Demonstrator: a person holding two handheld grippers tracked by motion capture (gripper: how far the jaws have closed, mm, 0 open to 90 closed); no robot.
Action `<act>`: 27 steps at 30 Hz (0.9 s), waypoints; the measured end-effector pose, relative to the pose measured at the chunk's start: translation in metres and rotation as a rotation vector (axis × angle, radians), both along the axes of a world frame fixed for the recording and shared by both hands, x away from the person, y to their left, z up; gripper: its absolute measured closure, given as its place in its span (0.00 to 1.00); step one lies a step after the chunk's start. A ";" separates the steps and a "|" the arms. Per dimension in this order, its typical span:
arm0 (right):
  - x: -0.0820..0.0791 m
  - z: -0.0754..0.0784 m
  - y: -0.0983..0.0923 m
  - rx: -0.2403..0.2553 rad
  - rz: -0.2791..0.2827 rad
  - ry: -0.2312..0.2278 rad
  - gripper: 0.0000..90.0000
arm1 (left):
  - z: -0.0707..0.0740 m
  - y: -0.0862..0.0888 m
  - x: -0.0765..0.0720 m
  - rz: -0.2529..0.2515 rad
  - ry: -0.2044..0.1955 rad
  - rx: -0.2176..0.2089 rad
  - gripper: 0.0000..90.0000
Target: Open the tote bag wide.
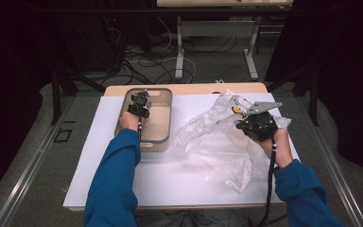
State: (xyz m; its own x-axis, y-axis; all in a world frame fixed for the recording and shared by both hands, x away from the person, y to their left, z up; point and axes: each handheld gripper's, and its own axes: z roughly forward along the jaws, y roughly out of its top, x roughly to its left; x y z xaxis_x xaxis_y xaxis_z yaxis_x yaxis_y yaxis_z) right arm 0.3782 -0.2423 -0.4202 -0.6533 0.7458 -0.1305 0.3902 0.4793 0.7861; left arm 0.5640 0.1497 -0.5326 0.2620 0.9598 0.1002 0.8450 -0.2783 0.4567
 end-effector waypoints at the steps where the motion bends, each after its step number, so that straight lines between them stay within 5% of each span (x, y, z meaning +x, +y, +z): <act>1: 0.000 0.000 0.000 -0.002 0.001 0.005 1.00 | 0.000 0.000 0.000 -0.012 -0.001 0.007 0.89; 21: -0.001 0.000 0.000 0.000 0.003 -0.003 1.00 | 0.008 0.005 -0.004 -0.021 -0.010 -0.065 0.92; 23: -0.001 0.000 0.001 -0.002 0.000 -0.004 1.00 | 0.009 0.005 -0.003 -0.065 0.004 -0.043 0.92; 25: -0.001 0.000 0.001 -0.001 0.002 -0.001 1.00 | 0.015 0.005 -0.004 -0.054 -0.021 -0.056 1.00; 27: -0.001 0.001 0.001 -0.002 -0.001 -0.003 1.00 | 0.015 0.002 -0.004 -0.086 0.015 -0.027 1.00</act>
